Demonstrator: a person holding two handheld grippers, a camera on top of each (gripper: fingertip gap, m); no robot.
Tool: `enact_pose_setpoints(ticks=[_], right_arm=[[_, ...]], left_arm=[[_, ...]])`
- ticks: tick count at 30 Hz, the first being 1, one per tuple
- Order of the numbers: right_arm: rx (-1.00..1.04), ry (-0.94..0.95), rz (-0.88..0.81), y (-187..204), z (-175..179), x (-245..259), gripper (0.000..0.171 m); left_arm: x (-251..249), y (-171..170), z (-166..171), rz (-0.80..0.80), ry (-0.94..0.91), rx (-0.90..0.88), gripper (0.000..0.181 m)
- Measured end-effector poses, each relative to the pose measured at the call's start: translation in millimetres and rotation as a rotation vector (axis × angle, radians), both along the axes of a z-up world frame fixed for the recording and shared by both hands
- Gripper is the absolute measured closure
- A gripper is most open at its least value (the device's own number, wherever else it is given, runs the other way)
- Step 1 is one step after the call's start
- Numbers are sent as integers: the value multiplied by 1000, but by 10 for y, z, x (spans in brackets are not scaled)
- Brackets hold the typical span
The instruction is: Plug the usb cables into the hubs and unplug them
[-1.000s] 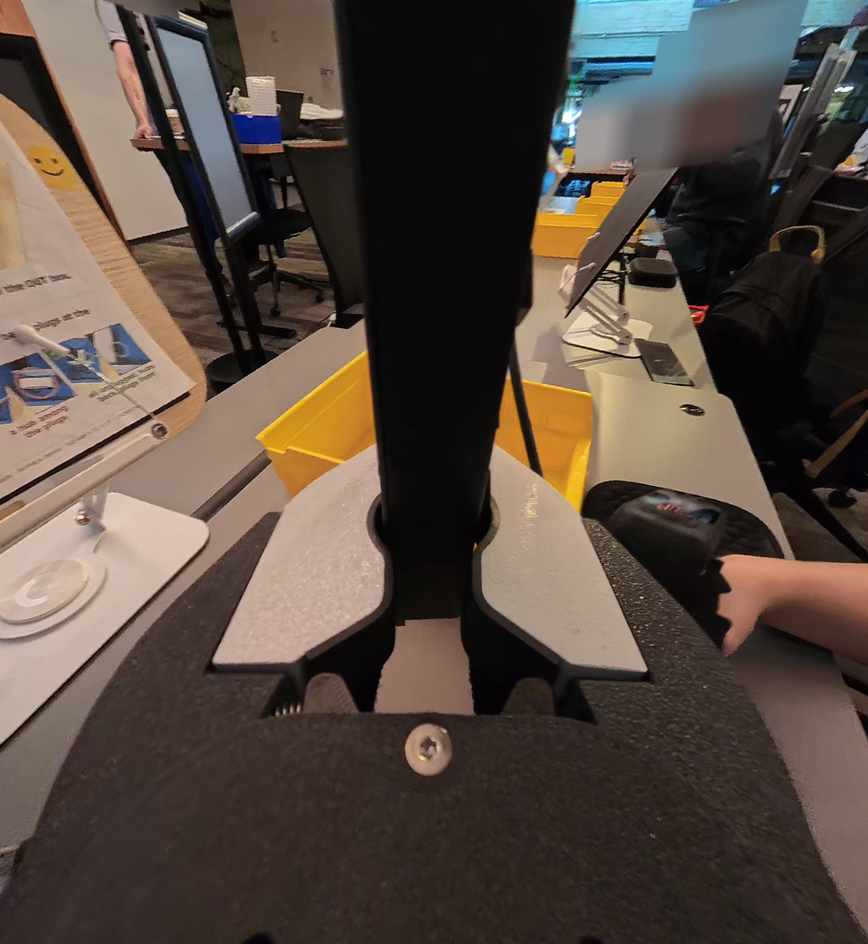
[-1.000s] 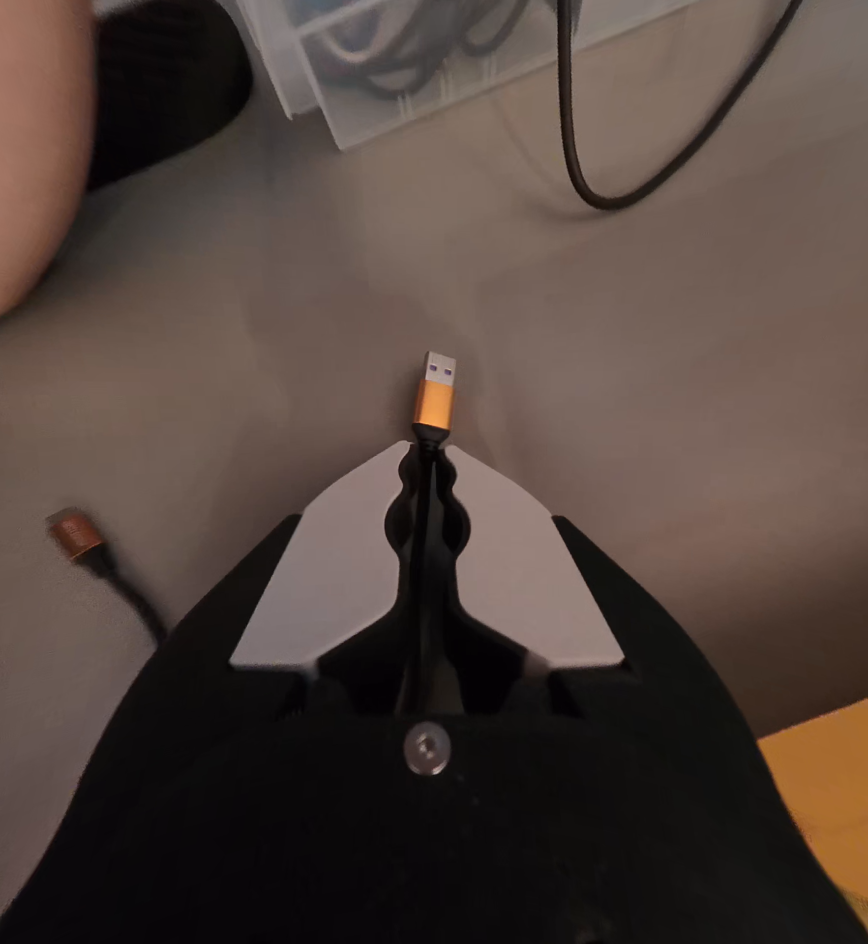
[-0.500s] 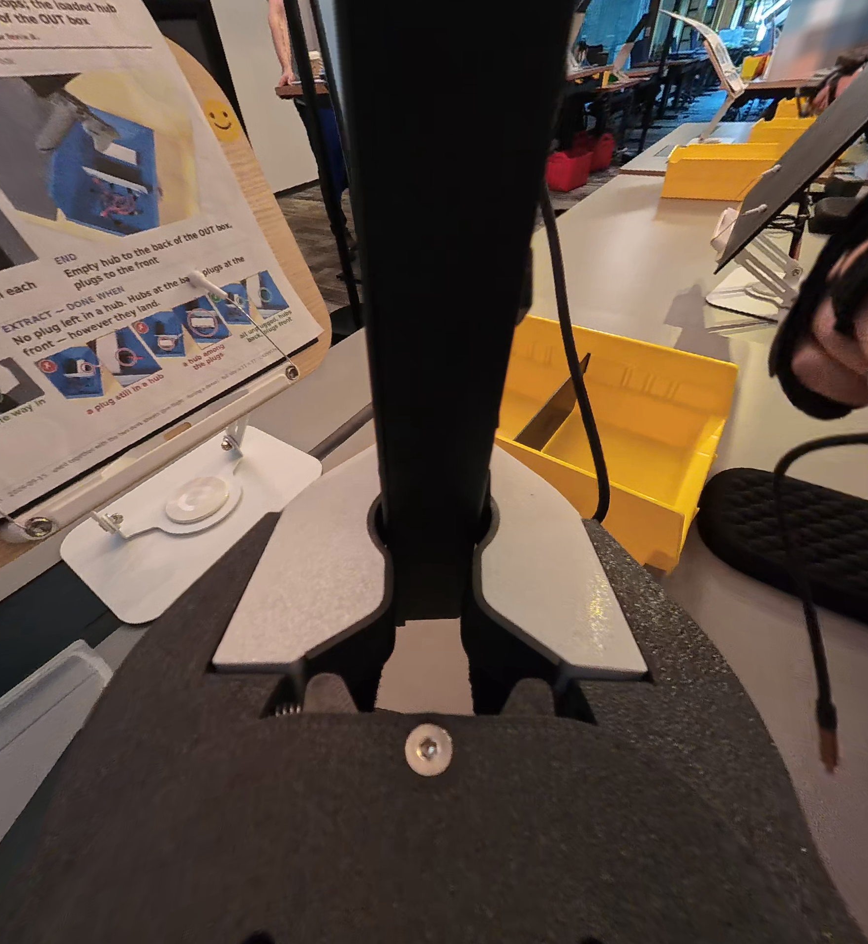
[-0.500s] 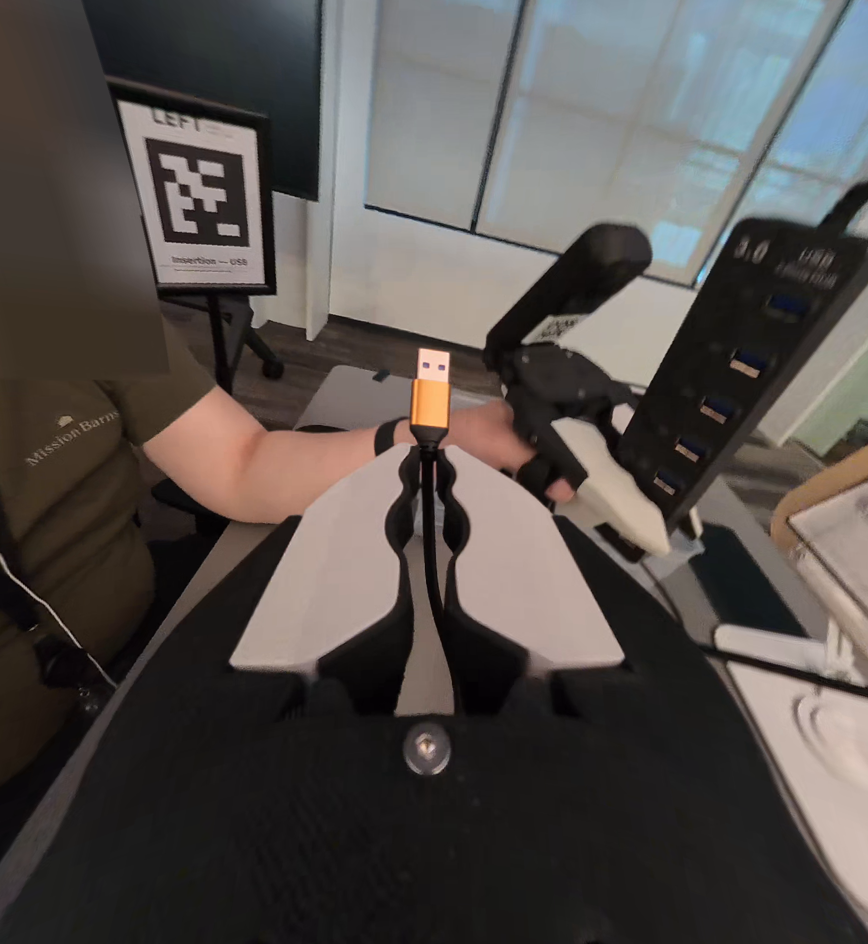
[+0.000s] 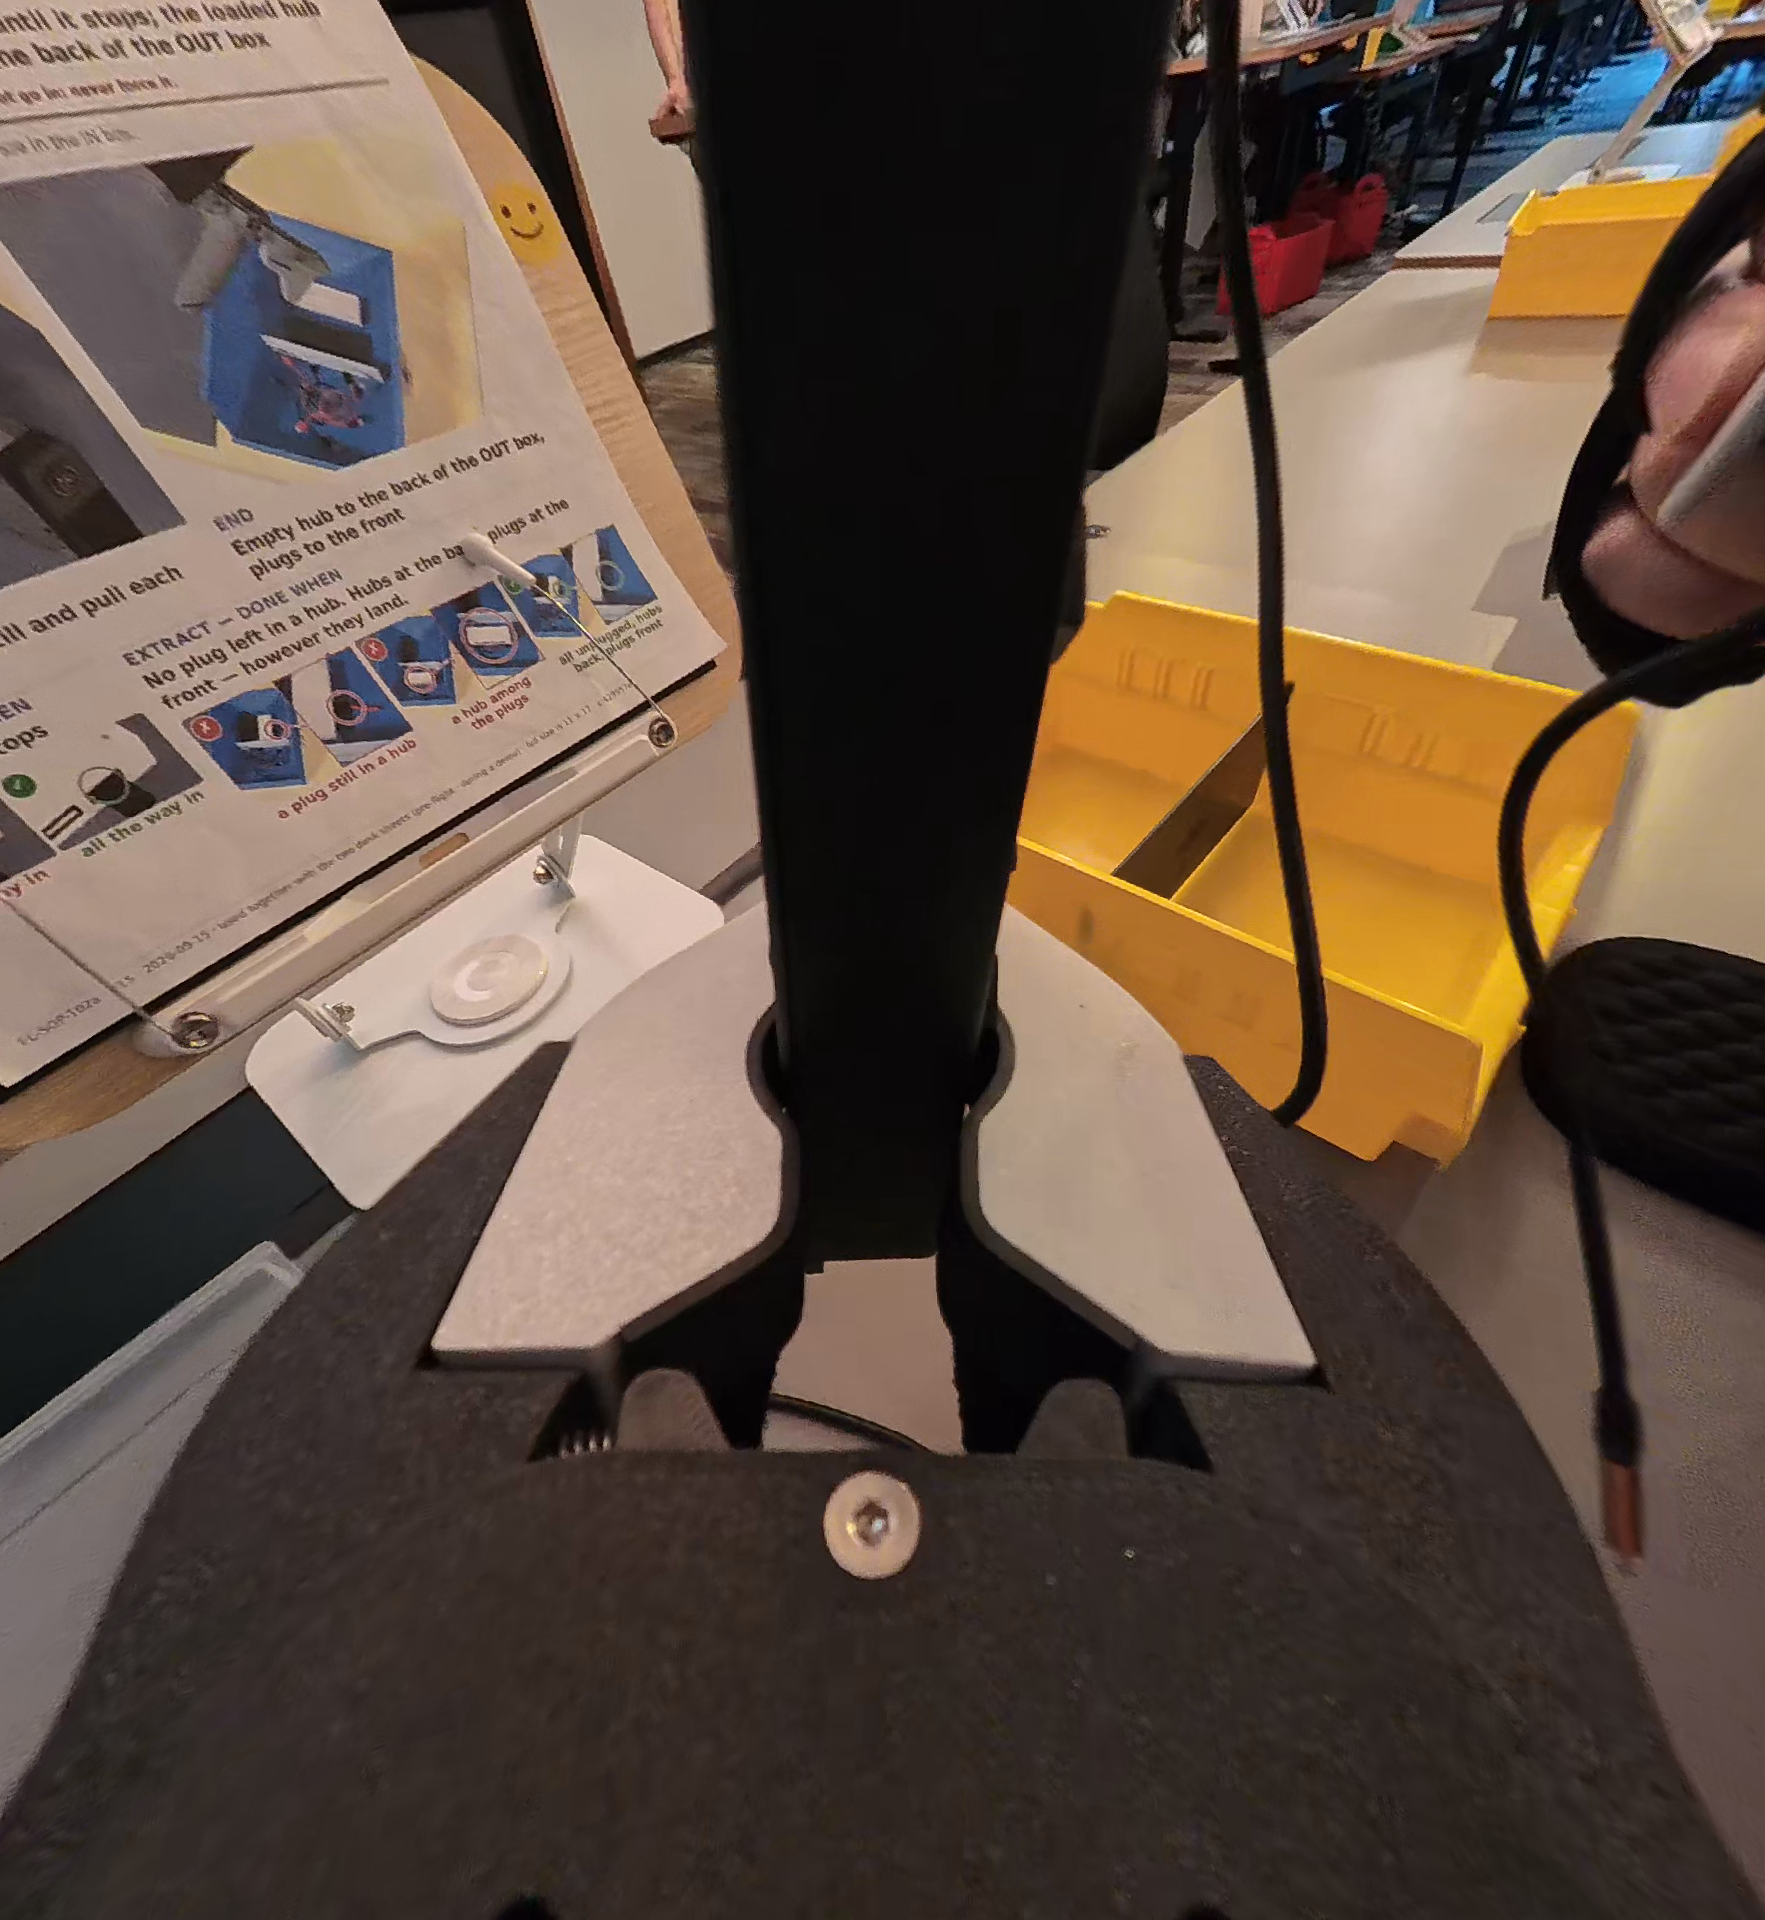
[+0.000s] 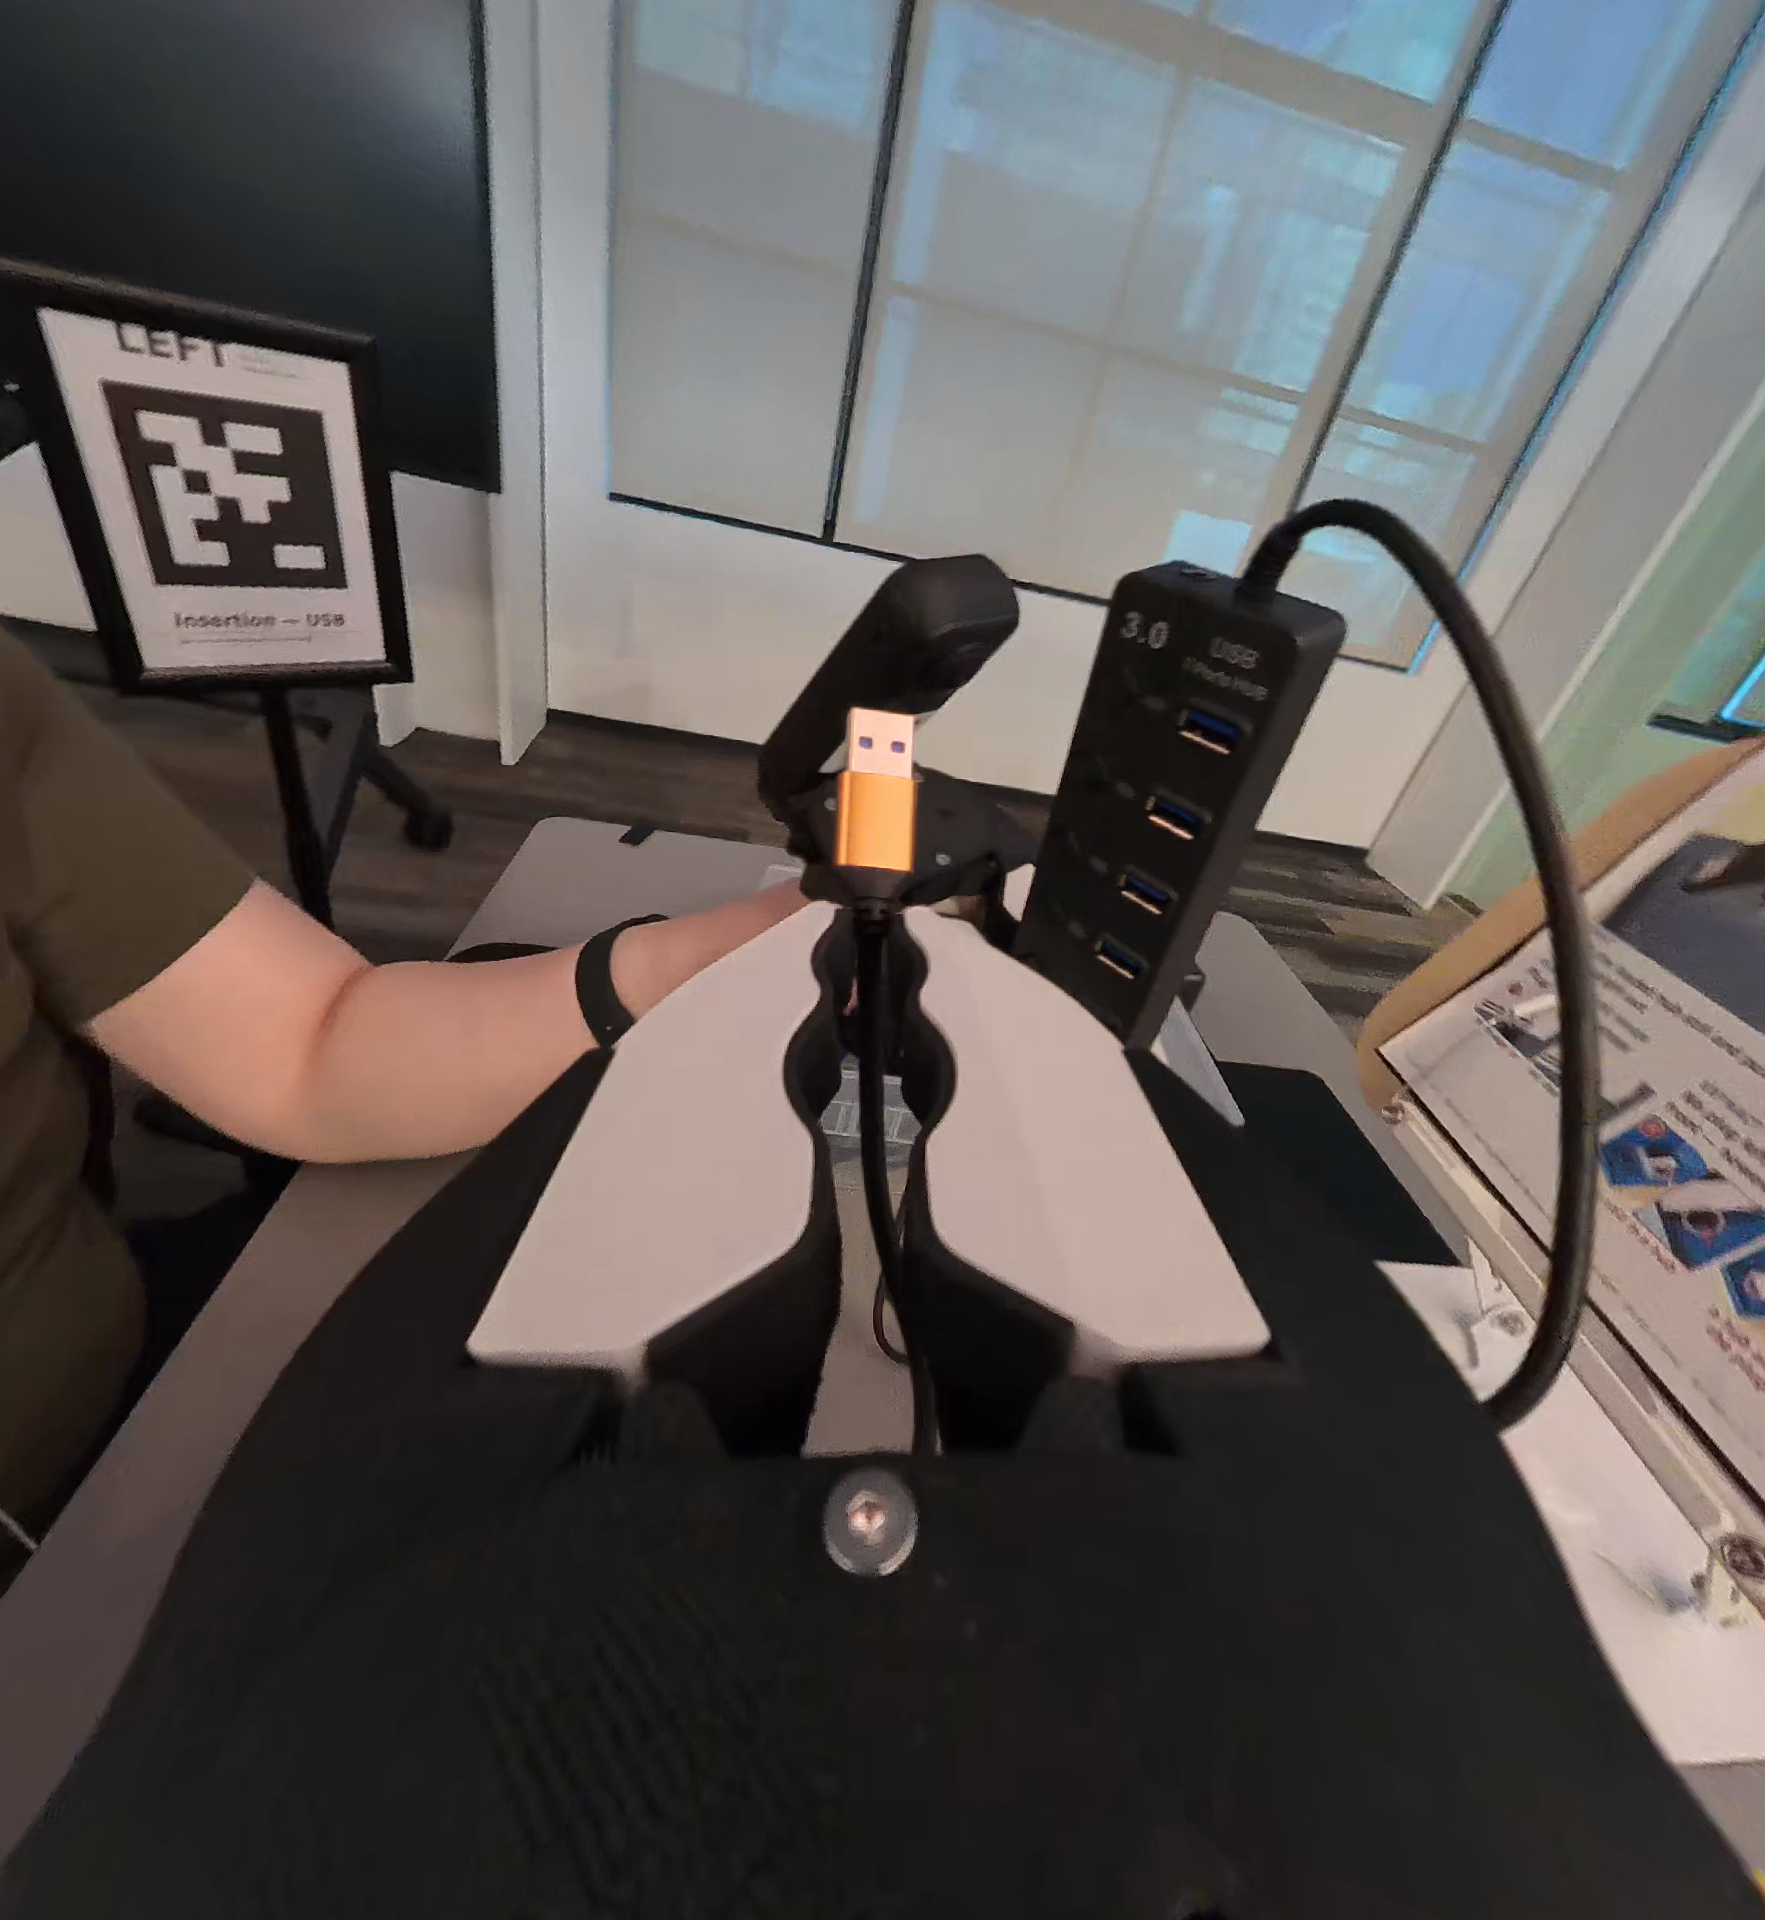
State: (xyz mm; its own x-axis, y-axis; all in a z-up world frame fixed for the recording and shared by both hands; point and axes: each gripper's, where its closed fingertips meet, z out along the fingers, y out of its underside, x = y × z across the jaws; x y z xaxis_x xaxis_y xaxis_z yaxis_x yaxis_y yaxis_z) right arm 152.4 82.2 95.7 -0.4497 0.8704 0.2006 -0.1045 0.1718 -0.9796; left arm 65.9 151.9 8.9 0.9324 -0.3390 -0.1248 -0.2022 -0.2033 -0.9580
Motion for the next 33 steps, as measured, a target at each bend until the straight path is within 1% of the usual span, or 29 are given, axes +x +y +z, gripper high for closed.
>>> enact_pose_setpoints(ticks=[5, 7, 11, 13, 15, 18, 20, 21, 24, 27, 30, 33], right_arm=[[-17, -81, -102, 122, -150, -131, 164], [-80, -115, -101, 120, -182, -204, 164], [-278, -173, -21, 89, -213, -300, 164], [-363, -257, 51, 31, -309, -321, 164], [-422, -382, 150, -103, -469, -310, 165], [-483, -584, 349, -455, -745, -208, 165], [-531, -682, 415, -665, -955, -188, 164], [-540, -727, 404, -742, -1127, -208, 165], [-522, -926, 287, -830, -1873, -242, 164], [-496, -1078, 173, -813, -2394, -239, 164], [-405, -1161, 103, -798, -2712, -241, 164], [-347, -1168, 66, -764, -2853, -283, 164]], left_arm=[[-54, 17, -68, 12, 8, -28, 155], [-106, -1, -44, 18, -17, -22, 155], [-232, -49, 17, 38, -55, -2, 155], [-310, -77, 40, 58, -52, 5, 155], [-395, -108, 61, 79, -51, 10, 155], [-499, -152, 87, 93, -69, 16, 155], [-555, -171, 99, 101, -83, 19, 155], [-575, -180, 106, 102, -89, 22, 155], [-606, -193, 117, 105, -96, 26, 155], [-596, -191, 118, 103, -88, 26, 155], [-571, -190, 118, 98, -78, 25, 155], [-558, -192, 124, 91, -80, 28, 155]])
